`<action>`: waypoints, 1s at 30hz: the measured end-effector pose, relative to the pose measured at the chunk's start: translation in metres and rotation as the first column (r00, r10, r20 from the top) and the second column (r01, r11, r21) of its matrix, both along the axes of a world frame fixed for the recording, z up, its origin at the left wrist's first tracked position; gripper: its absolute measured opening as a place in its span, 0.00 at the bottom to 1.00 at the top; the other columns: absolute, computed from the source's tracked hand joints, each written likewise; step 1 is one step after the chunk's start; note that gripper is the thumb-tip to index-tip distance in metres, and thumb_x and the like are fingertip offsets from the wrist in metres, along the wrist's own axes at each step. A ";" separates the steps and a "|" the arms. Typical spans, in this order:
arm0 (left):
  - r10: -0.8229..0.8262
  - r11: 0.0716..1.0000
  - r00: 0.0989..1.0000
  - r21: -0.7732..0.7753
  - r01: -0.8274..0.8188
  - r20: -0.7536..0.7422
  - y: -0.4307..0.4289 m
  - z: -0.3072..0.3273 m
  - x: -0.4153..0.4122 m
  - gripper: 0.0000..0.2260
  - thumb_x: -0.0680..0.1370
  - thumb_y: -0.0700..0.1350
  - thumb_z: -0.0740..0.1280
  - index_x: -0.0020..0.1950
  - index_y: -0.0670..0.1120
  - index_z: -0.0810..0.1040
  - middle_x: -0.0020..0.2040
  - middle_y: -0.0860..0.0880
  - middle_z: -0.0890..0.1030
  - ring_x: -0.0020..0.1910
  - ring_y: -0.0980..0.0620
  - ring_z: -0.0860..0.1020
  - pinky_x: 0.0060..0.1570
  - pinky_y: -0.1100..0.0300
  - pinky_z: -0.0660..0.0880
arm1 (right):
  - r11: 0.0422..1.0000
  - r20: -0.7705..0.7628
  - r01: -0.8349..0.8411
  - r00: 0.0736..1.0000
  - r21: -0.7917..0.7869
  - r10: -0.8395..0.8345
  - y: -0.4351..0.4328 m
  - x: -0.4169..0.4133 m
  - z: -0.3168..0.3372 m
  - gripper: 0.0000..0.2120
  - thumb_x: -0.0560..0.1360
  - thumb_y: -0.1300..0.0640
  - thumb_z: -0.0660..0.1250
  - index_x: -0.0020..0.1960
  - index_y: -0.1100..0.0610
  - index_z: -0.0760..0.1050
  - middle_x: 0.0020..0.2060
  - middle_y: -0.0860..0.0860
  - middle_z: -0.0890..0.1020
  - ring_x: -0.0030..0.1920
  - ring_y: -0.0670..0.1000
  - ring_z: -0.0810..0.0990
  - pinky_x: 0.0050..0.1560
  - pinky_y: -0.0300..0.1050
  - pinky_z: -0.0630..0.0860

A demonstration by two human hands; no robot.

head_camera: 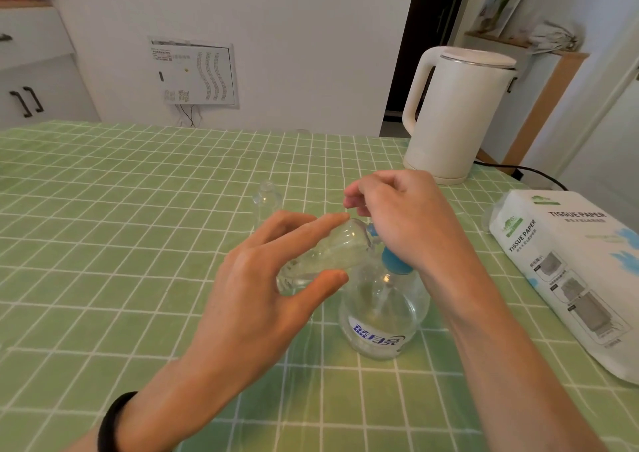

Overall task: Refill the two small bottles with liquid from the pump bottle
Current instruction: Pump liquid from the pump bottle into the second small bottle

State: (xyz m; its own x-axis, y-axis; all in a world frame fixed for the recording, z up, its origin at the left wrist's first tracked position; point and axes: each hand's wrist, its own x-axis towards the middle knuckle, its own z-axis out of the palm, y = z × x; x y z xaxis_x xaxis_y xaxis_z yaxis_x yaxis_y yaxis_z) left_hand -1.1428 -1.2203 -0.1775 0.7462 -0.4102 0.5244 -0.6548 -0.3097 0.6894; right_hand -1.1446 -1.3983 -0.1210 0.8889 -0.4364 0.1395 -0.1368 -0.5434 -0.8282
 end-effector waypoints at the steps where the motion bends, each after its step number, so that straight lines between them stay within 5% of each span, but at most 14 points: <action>1: 0.002 1.000 1.000 0.001 -0.002 0.002 0.000 0.000 0.000 0.23 0.76 0.56 0.76 0.70 0.61 0.79 0.57 0.62 0.81 0.59 0.60 0.80 0.57 0.70 0.73 | 1.000 0.007 -0.005 1.000 -0.007 0.005 -0.001 0.000 0.000 0.18 0.79 0.54 0.61 0.53 0.67 0.82 0.50 0.62 0.86 0.54 0.63 0.83 0.56 0.65 0.81; 10: -0.011 1.000 1.000 0.020 0.012 -0.026 0.001 0.002 0.001 0.24 0.75 0.52 0.76 0.71 0.61 0.79 0.58 0.63 0.80 0.60 0.61 0.80 0.60 0.69 0.74 | 0.999 -0.068 0.000 0.998 0.037 0.003 -0.002 0.000 -0.004 0.16 0.80 0.56 0.63 0.43 0.57 0.87 0.40 0.49 0.89 0.48 0.57 0.87 0.51 0.46 0.82; 16: 0.000 1.000 1.000 0.028 -0.001 0.014 0.002 0.007 0.000 0.24 0.75 0.52 0.76 0.71 0.59 0.80 0.58 0.62 0.81 0.59 0.61 0.80 0.58 0.71 0.73 | 1.000 -0.015 -0.005 1.000 0.020 0.005 0.000 -0.002 0.001 0.17 0.79 0.54 0.62 0.51 0.67 0.82 0.48 0.60 0.87 0.52 0.62 0.84 0.56 0.63 0.81; 24: 0.004 0.999 1.000 0.039 -0.005 0.017 0.001 0.004 0.002 0.24 0.76 0.51 0.76 0.72 0.59 0.79 0.58 0.60 0.81 0.59 0.59 0.80 0.59 0.67 0.74 | 0.999 -0.056 0.003 0.998 0.042 -0.001 -0.002 0.004 -0.002 0.16 0.79 0.56 0.63 0.40 0.52 0.87 0.39 0.49 0.89 0.47 0.55 0.87 0.54 0.50 0.82; 30: 0.007 1.000 1.000 0.028 -0.008 0.020 0.001 0.003 -0.001 0.24 0.75 0.50 0.77 0.71 0.59 0.80 0.58 0.60 0.81 0.58 0.58 0.81 0.58 0.64 0.75 | 0.998 -0.049 -0.006 0.999 0.055 0.008 -0.001 0.000 -0.002 0.15 0.78 0.56 0.63 0.41 0.56 0.87 0.41 0.56 0.89 0.48 0.58 0.87 0.56 0.56 0.83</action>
State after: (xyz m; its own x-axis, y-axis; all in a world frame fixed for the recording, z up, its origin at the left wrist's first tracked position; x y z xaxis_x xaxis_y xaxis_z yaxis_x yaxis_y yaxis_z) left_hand -1.1442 -1.2197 -0.1750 0.7387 -0.4194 0.5278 -0.6661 -0.3338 0.6670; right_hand -1.1451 -1.3992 -0.1227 0.8972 -0.4358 0.0718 -0.1744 -0.4989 -0.8490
